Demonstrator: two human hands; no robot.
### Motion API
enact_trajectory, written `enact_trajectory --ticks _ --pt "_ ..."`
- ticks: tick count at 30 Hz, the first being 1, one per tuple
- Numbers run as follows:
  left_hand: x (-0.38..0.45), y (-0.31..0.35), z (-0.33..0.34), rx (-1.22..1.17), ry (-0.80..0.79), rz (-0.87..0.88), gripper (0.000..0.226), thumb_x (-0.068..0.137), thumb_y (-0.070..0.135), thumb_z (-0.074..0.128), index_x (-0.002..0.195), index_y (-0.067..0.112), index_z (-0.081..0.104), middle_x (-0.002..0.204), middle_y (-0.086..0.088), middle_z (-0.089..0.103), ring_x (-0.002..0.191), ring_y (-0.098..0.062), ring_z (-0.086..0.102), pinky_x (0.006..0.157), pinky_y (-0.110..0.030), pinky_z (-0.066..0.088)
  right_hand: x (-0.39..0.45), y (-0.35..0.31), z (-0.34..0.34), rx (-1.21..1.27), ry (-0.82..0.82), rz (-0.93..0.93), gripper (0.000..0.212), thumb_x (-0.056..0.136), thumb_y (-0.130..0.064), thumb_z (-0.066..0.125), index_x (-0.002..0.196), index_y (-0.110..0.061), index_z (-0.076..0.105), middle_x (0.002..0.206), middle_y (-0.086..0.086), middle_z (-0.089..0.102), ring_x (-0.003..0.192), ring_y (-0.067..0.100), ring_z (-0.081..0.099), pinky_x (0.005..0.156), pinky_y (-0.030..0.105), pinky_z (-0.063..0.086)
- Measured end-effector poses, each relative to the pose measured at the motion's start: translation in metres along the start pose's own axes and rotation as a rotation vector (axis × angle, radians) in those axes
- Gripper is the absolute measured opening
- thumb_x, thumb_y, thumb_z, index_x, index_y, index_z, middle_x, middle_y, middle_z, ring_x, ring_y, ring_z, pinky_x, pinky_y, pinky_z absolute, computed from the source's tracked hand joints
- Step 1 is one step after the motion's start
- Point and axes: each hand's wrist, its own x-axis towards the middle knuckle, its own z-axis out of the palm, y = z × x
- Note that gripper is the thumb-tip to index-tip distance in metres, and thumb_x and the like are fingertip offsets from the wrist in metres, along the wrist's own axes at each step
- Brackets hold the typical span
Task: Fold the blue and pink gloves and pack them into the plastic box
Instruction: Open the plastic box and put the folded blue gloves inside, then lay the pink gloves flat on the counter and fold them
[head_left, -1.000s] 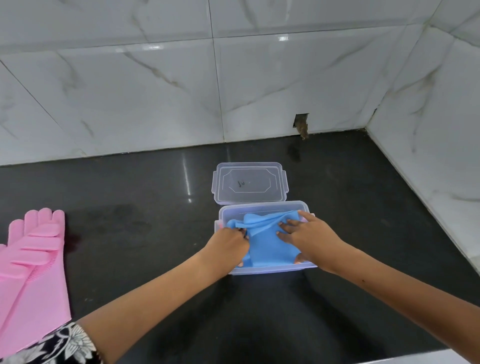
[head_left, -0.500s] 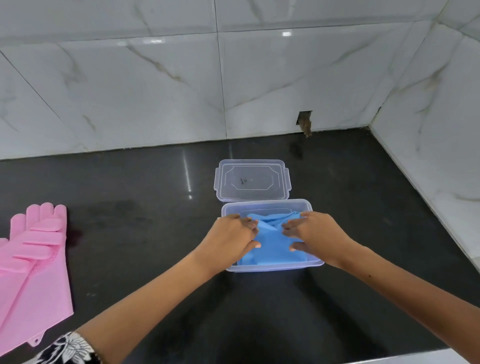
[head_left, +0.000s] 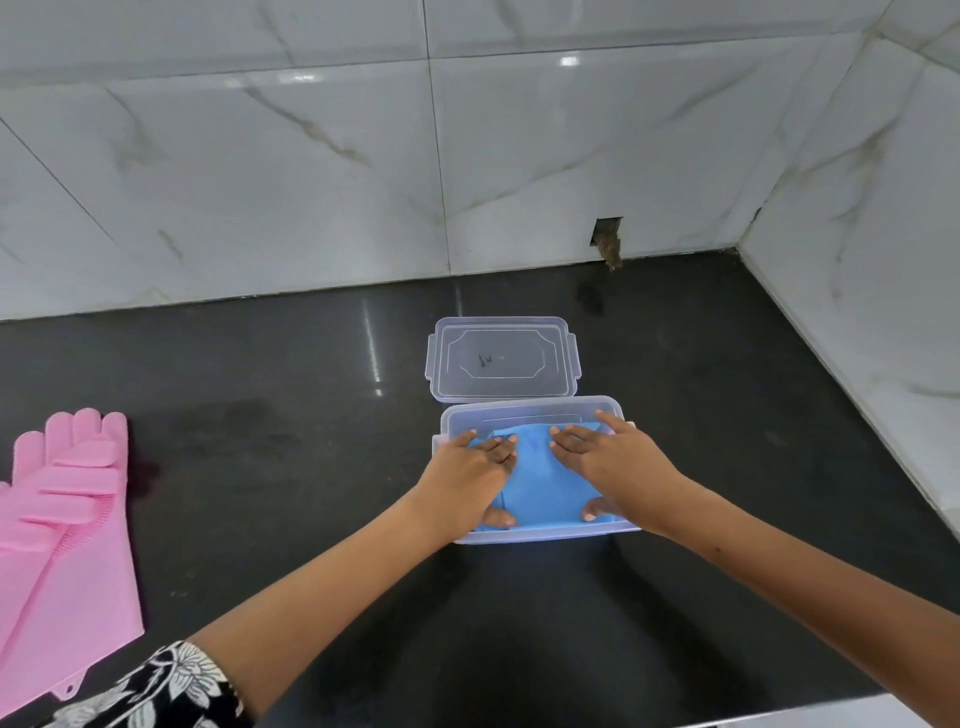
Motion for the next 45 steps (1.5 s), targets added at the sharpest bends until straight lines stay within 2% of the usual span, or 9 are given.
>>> enact_trajectory --ticks 5,8,13,18,20,24,29,36,45 --pt "0.003 0.0 -0.002 -0.056 0.008 -0.016 0.074 0.089 0.049 0.052 0.146 0.009 0.027 0.157 -0.005 0.019 0.142 -0.019 0.025 0.117 -0.035 0.012 -0.001 0.001 -0.003 0.027 0.017 -0.002 0.079 0.086 -0.046 0.06 0.148 -0.017 0.02 0.157 0.002 0.022 0.145 0.02 0.02 0.118 0.043 0.002" --pt "-0.008 -0.001 -0.012 -0.197 0.076 -0.051 0.061 0.089 0.044 0.055 0.141 0.016 0.039 0.155 0.002 0.027 0.135 -0.019 0.037 0.111 -0.03 0.026 -0.013 0.006 -0.011 0.107 0.089 0.005 0.07 0.086 -0.048 0.057 0.146 -0.024 0.029 0.155 -0.006 0.027 0.143 0.014 0.022 0.118 0.037 0.008" --pt "-0.049 -0.006 -0.038 -0.502 0.455 -0.258 0.04 0.094 0.036 0.052 0.133 0.026 0.052 0.141 0.01 0.048 0.128 -0.01 0.047 0.108 -0.027 0.034 -0.038 0.007 -0.05 0.434 0.405 0.153 0.04 0.088 -0.045 0.057 0.127 -0.035 0.056 0.129 -0.011 0.061 0.113 0.013 0.059 0.097 0.027 0.043" --pt "-0.099 -0.005 -0.054 -0.572 0.801 -0.491 0.028 0.094 0.022 0.054 0.119 0.018 0.065 0.128 0.001 0.062 0.117 -0.014 0.057 0.1 -0.036 0.047 -0.035 -0.026 -0.1 0.692 0.7 0.153 0.032 0.09 -0.042 0.055 0.118 -0.029 0.065 0.118 -0.008 0.067 0.107 0.009 0.062 0.094 0.021 0.04" --pt "-0.117 -0.001 -0.051 -0.58 0.871 -0.563 0.026 0.094 0.019 0.054 0.115 0.015 0.067 0.123 0.0 0.065 0.113 -0.014 0.06 0.097 -0.036 0.049 -0.026 -0.052 -0.114 0.795 0.799 0.117 0.027 0.091 -0.039 0.056 0.11 -0.026 0.069 0.111 -0.008 0.071 0.102 0.009 0.064 0.091 0.021 0.043" --pt "-0.151 0.002 -0.033 -0.571 0.896 -0.679 0.025 0.094 0.017 0.054 0.113 0.012 0.068 0.121 0.0 0.066 0.114 -0.016 0.06 0.095 -0.036 0.049 -0.004 -0.112 -0.129 0.933 0.935 0.045 0.017 0.089 -0.03 0.061 0.097 -0.022 0.074 0.095 -0.006 0.075 0.085 0.014 0.07 0.078 0.033 0.054" --pt "-0.199 -0.014 0.0 -0.595 0.919 -0.88 0.024 0.094 0.016 0.054 0.114 0.014 0.068 0.125 0.001 0.063 0.121 -0.015 0.055 0.098 -0.031 0.046 0.019 -0.18 -0.125 0.998 0.948 -0.048 0.017 0.088 -0.027 0.062 0.098 -0.02 0.073 0.097 -0.006 0.075 0.087 0.009 0.069 0.078 0.028 0.056" --pt "-0.268 -0.065 0.06 -0.556 0.849 -0.992 0.025 0.093 0.016 0.055 0.115 0.013 0.067 0.129 -0.004 0.061 0.121 -0.021 0.054 0.1 -0.036 0.045 0.062 -0.266 -0.118 0.962 0.855 -0.043 0.015 0.087 -0.023 0.065 0.098 -0.02 0.073 0.097 -0.009 0.074 0.088 0.008 0.069 0.075 0.029 0.056" --pt "-0.345 -0.183 0.154 -0.559 0.684 -1.057 0.033 0.093 0.019 0.056 0.126 0.019 0.06 0.14 -0.001 0.051 0.128 -0.021 0.048 0.102 -0.032 0.039 0.158 -0.381 -0.121 0.88 0.672 0.028 0.027 0.09 -0.026 0.058 0.116 -0.021 0.065 0.116 -0.008 0.068 0.102 0.01 0.064 0.082 0.025 0.05"
